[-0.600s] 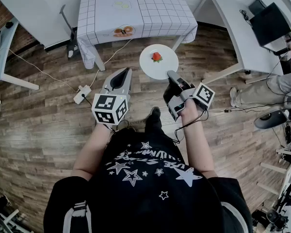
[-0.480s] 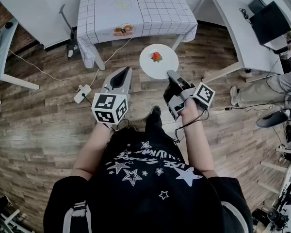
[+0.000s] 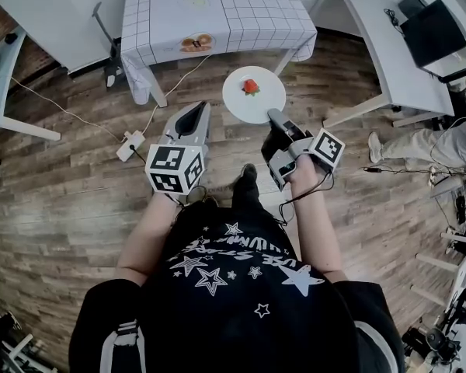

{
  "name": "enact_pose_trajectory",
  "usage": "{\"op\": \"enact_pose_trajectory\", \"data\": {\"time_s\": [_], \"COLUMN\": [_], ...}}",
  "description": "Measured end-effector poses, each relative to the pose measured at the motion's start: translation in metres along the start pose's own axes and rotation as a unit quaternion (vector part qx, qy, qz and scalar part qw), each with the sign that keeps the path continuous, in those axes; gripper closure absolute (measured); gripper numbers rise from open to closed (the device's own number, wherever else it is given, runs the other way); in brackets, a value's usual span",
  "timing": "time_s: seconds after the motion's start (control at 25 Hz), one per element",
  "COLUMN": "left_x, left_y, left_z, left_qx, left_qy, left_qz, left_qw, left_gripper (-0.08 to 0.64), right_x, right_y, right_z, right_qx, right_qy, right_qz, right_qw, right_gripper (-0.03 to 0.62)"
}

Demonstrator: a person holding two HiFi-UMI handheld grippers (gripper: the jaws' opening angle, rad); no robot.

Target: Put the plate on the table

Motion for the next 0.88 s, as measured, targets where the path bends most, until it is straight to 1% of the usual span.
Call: {"op": "enact_pose_trajectory", "data": {"time_s": [0.28,0.44,0.56,0.72,0.84,0.88], "left_x": [0.002,0.009,0.018,0.034,0.051,0.056], "left_y": [-0.001,-0.005,-0.004,0.004,0.010,0.012], "left_z": [-0.003,-0.005,-0.006,-0.005,-0.001,0.002], "left_qx": [-0.004,-0.009,-0.014,-0.001,-0.013,-0.011], "left_qy": [0.006,0.010,0.011,0.014,0.016,0.014], "left_qz": [0.001,-0.009,-0.014,-0.015,-0.014,-0.013], "left_qw": [1.0000,0.9999,0.9998,0.9998,0.9997,0.9998], "left_gripper": [0.551,0.551,0.551,0.551,0.551,0.551], "right_x": [0.002,0.006,0.011,0.016,0.017,0.018], "right_y": [0.003,0.007,0.018,0.037,0.059,0.067], "right_z": [-0.002,-0.001,-0.001,-0.005,-0.007,-0.007], "right_qx": [-0.008,-0.006,-0.006,-0.013,-0.013,-0.014], "right_qy": [0.000,-0.005,-0.006,0.004,0.005,0.004], "right_qz": [-0.005,-0.007,-0.003,-0.007,-0.004,-0.003], "right_qw": [1.000,1.000,1.000,1.000,1.000,1.000], "right_gripper": [0.568,0.568,0.568,0.568,0.568,0.568]}}
Point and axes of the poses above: the fingertips, and each gripper's own axes: x forward along the fingers, z to its right, y out of its top, the point moved 8 cm from there along -x, backward along the fingers, and after that the axes turned 1 degree about -z, right-handed, at the moved point
